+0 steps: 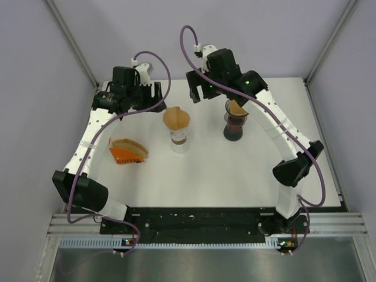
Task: Place the coffee filter in the dripper
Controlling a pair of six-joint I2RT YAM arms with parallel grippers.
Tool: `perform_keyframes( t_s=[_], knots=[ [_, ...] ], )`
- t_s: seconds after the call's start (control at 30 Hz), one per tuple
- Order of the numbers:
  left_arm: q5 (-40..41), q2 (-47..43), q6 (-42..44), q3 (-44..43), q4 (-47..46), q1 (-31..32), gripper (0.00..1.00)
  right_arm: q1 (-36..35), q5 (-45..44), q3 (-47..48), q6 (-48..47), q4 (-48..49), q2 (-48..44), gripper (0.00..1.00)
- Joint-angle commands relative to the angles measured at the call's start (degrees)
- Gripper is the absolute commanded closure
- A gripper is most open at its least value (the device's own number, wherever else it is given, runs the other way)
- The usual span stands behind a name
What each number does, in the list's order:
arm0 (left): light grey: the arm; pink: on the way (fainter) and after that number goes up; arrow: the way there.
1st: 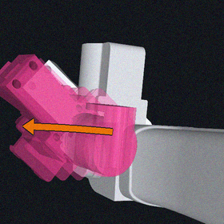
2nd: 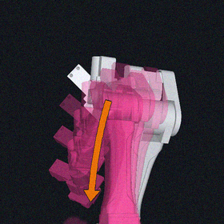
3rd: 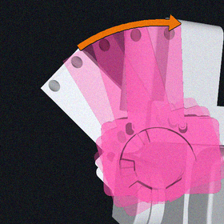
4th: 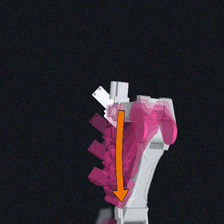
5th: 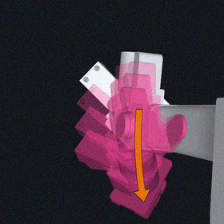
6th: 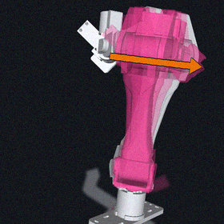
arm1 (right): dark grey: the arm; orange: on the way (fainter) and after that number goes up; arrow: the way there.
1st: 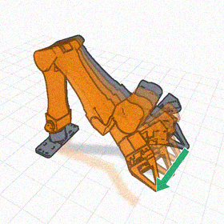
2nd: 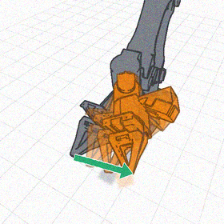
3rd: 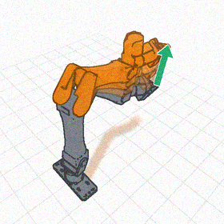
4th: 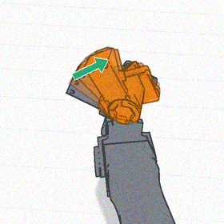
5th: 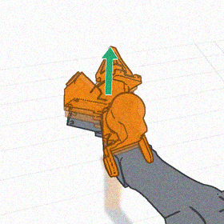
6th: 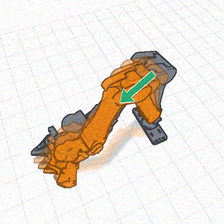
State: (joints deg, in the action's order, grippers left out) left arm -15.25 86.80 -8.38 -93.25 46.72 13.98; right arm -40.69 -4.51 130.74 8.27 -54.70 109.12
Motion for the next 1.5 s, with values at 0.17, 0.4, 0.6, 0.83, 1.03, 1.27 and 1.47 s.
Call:
perform_keyframes(
  t_s=[0.17,0.4,0.6,0.83,1.03,1.27,1.47],
  knots=[
    [4.60,-3.66,-0.58,-8.34,-2.34,-12.64,0.18,14.73,-8.85,-16.72,0.34,9.77,-18.22,0.01],
    [9.09,-5.15,0.82,-0.28,-6.89,-18.89,0.16,35.91,-4.46,-41.58,5.17,23.65,-32.99,0.01],
    [12.43,-8.31,2.66,14.56,-18.22,-21.27,0.15,40.42,-12.97,-65.40,1.31,43.33,-42.93,0.01],
    [11.47,-12.79,6.62,34.08,-38.87,-21.45,0.12,42.18,-15.00,-79.83,0.16,53.62,-43.73,0.01],
    [4.44,-15.44,7.50,47.09,-52.24,-21.54,0.11,42.18,-11.05,-93.28,3.14,69.70,-44.61,0.01],
    [5.40,-14.56,7.59,52.03,-56.56,-21.54,0.08,42.18,-8.40,-103.65,3.15,82.45,-44.96,0.01],
    [3.91,-14.38,5.66,54.84,-59.46,-21.54,0.07,42.18,-9.03,-109.55,2.54,90.55,-43.82,0.01]
  ],
)
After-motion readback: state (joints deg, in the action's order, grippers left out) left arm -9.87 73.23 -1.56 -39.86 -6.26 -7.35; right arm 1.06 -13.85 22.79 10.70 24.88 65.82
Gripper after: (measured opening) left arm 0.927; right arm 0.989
